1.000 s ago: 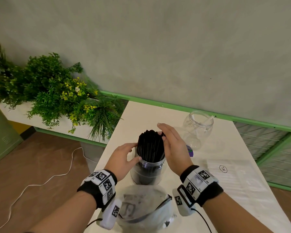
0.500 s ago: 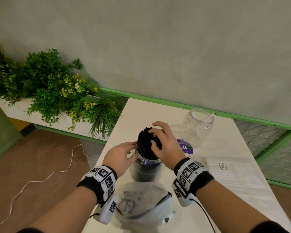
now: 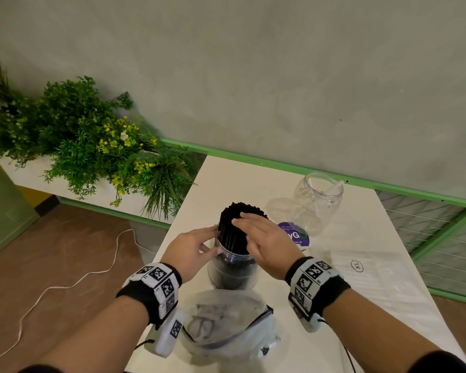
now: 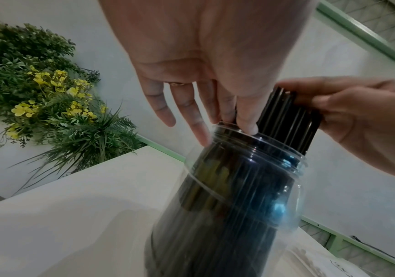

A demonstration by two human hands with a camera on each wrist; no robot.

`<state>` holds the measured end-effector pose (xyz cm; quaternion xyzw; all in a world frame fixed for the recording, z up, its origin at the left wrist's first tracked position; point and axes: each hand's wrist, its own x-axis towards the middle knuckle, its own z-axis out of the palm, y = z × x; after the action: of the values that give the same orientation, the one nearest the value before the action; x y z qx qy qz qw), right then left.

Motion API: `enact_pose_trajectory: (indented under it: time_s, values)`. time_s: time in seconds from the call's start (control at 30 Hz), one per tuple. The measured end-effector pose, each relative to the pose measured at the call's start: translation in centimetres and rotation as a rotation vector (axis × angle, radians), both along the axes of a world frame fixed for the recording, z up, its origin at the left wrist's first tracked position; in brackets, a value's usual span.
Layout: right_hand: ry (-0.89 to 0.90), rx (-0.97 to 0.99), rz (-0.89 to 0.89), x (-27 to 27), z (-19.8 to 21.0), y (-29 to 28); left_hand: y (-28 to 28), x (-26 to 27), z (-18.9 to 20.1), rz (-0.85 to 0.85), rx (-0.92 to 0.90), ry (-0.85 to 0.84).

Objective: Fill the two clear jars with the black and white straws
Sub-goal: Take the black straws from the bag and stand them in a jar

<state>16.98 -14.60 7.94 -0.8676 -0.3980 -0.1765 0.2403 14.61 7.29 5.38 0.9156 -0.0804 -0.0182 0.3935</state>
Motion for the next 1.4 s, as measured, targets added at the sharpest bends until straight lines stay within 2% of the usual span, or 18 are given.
enact_pose_trajectory:
  time_s: [0.1,0.2,0.27,0.4,0.57,0.7,0.83,0.9,1.0,1.07,1.2,1.4]
  values:
    - [-0.014,0.071,0.000,-0.2,0.3,0.9,0.3,0.1,-0.1,-0.026,-0.001,0.004]
    - [-0.070,-0.089,-0.033,0.5,0.0,2.0,0.3,0.1,-0.1,-0.017,0.025,-0.004]
    - [-0.052,-0.223,-0.088,0.9,-0.1,2.4,0.3,0.1,-0.2,-0.012,0.021,-0.002]
    - [-0.038,-0.365,-0.159,1.9,0.9,2.5,0.4,0.2,-0.3,-0.011,0.003,-0.008]
    - [0.176,-0.524,-0.193,2.7,1.2,2.5,0.4,0.1,-0.2,-0.020,-0.008,0.005]
    - [0.099,-0.562,-0.252,2.6,1.2,2.2,0.2,0.1,0.4,0.008,-0.146,0.044]
    - [0.181,-0.579,-0.255,2.4,1.5,2.1,-0.4,0.3,0.5,0.097,-0.267,0.053]
    - [0.238,-0.496,-0.215,2.6,1.8,1.6,-0.9,0.5,0.3,0.142,-0.331,0.059]
    - [0.438,-0.150,-0.237,3.2,1.5,-0.8,-1.5,1.1,0.2,0.141,-0.334,0.117]
    - [0.582,-0.010,-0.271,3.2,0.7,-2.7,-1.6,1.7,0.3,0.079,-0.295,0.167]
    - [0.825,0.024,-0.241,3.0,-1.0,-4.2,-2.4,3.1,1.3,-0.059,-0.270,0.255]
    - [1.032,0.130,-0.088,4.6,-1.1,-3.0,-3.7,5.0,3.0,-0.180,-0.326,0.343]
